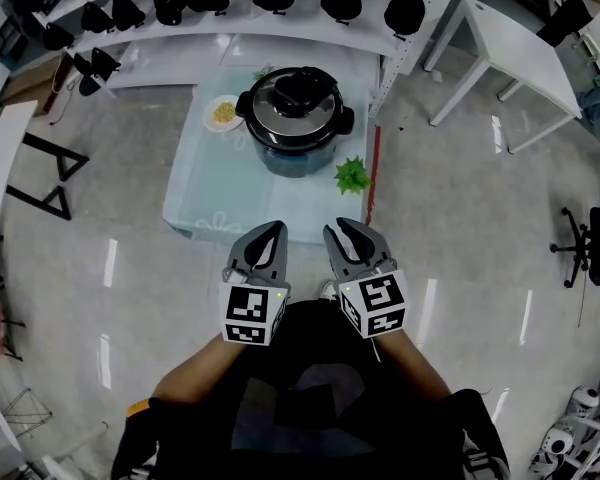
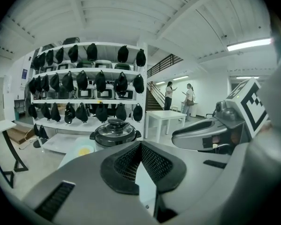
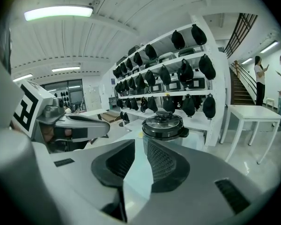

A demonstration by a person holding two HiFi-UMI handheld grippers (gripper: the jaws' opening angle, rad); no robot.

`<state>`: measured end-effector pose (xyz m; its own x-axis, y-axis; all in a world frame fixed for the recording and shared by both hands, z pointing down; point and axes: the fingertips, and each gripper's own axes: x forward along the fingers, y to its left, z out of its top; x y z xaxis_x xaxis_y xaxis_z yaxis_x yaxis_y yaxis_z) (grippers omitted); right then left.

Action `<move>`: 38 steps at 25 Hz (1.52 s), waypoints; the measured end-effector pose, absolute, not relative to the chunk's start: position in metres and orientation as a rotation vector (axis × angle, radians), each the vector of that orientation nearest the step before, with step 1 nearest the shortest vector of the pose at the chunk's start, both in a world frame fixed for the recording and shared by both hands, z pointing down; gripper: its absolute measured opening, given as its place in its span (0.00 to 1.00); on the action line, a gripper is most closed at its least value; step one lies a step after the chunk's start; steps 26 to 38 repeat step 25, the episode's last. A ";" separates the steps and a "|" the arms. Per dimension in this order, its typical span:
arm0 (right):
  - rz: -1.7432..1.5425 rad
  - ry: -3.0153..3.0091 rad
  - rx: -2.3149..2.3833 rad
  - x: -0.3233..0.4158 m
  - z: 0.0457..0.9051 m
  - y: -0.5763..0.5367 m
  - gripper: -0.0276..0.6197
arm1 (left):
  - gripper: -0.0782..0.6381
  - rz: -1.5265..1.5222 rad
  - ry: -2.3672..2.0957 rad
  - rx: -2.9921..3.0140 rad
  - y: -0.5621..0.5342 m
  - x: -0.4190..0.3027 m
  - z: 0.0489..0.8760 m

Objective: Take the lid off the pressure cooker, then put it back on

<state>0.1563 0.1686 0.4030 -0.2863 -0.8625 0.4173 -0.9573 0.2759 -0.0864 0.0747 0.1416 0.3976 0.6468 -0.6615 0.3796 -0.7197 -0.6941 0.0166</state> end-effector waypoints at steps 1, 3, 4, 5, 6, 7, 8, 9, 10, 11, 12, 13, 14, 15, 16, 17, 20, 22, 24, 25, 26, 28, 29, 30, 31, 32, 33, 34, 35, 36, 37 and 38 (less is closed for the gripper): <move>0.471 -2.253 1.668 0.156 0.405 0.170 0.17 | 0.12 0.525 -1.139 2.702 0.142 0.075 0.398; 0.481 -2.241 1.670 0.158 0.408 0.172 0.17 | 0.12 0.531 -1.132 2.707 0.144 0.075 0.399; 0.485 -2.238 1.673 0.159 0.409 0.173 0.17 | 0.12 0.534 -1.130 2.705 0.145 0.075 0.400; 0.486 -2.236 1.676 0.160 0.409 0.174 0.18 | 0.12 0.536 -1.129 2.703 0.145 0.075 0.401; 0.485 -2.234 1.680 0.160 0.409 0.175 0.18 | 0.12 0.537 -1.128 2.703 0.146 0.075 0.401; 0.484 -2.233 1.684 0.161 0.408 0.175 0.18 | 0.12 0.536 -1.126 2.704 0.147 0.075 0.400; 0.482 -2.232 1.688 0.161 0.407 0.176 0.18 | 0.12 0.536 -1.123 2.706 0.147 0.076 0.400; 0.481 -2.231 1.691 0.161 0.407 0.176 0.18 | 0.12 0.537 -1.120 2.707 0.148 0.076 0.400; 0.481 -2.231 1.692 0.161 0.406 0.177 0.18 | 0.12 0.537 -1.116 2.709 0.149 0.076 0.400; 0.480 -2.230 1.694 0.161 0.406 0.177 0.18 | 0.12 0.538 -1.113 2.710 0.150 0.077 0.400; 0.480 -2.230 1.695 0.161 0.406 0.178 0.18 | 0.12 0.537 -1.112 2.710 0.150 0.077 0.401; 0.481 -2.230 1.695 0.161 0.406 0.178 0.18 | 0.12 0.537 -1.111 2.710 0.151 0.077 0.401; 0.481 -2.230 1.696 0.161 0.407 0.178 0.19 | 0.12 0.536 -1.111 2.709 0.151 0.077 0.401; 0.482 -2.229 1.696 0.160 0.408 0.178 0.19 | 0.12 0.536 -1.111 2.707 0.151 0.076 0.402; 0.483 -2.228 1.696 0.160 0.408 0.178 0.19 | 0.12 0.534 -1.112 2.705 0.151 0.075 0.403; 0.484 -2.228 1.695 0.160 0.409 0.178 0.19 | 0.12 0.533 -1.112 2.703 0.151 0.075 0.404; 0.484 -2.228 1.692 0.159 0.409 0.176 0.19 | 0.12 0.536 -1.113 2.696 0.150 0.073 0.407; 0.484 -2.227 1.690 0.159 0.410 0.175 0.19 | 0.12 0.540 -1.114 2.690 0.149 0.072 0.408; 0.483 -2.227 1.688 0.158 0.409 0.173 0.19 | 0.12 0.537 -1.115 2.687 0.148 0.072 0.409; 0.483 -2.227 1.688 0.158 0.409 0.173 0.20 | 0.12 0.535 -1.116 2.686 0.148 0.071 0.409; 0.483 -2.227 1.688 0.158 0.409 0.173 0.20 | 0.12 0.535 -1.116 2.686 0.148 0.071 0.409; 0.483 -2.227 1.688 0.158 0.409 0.173 0.20 | 0.12 0.535 -1.116 2.686 0.148 0.071 0.409; 0.483 -2.227 1.688 0.158 0.409 0.173 0.20 | 0.12 0.535 -1.116 2.686 0.148 0.071 0.409; 0.483 -2.227 1.688 0.158 0.409 0.173 0.20 | 0.12 0.535 -1.116 2.686 0.148 0.071 0.409; 0.483 -2.227 1.688 0.158 0.409 0.173 0.20 | 0.12 0.535 -1.116 2.686 0.148 0.071 0.409; 0.483 -2.227 1.688 0.158 0.409 0.173 0.20 | 0.12 0.535 -1.116 2.686 0.148 0.071 0.409; 0.483 -2.227 1.688 0.158 0.409 0.173 0.20 | 0.12 0.535 -1.116 2.686 0.148 0.071 0.409; 0.483 -2.227 1.688 0.158 0.409 0.173 0.20 | 0.12 0.535 -1.116 2.686 0.148 0.071 0.409; 0.483 -2.227 1.688 0.158 0.409 0.173 0.20 | 0.12 0.535 -1.116 2.686 0.148 0.071 0.409; 0.483 -2.227 1.688 0.158 0.409 0.173 0.20 | 0.12 0.535 -1.116 2.686 0.148 0.071 0.409; 0.483 -2.227 1.688 0.158 0.409 0.173 0.20 | 0.12 0.535 -1.116 2.686 0.148 0.071 0.409; 0.483 -2.227 1.688 0.158 0.409 0.173 0.20 | 0.12 0.535 -1.116 2.686 0.148 0.071 0.409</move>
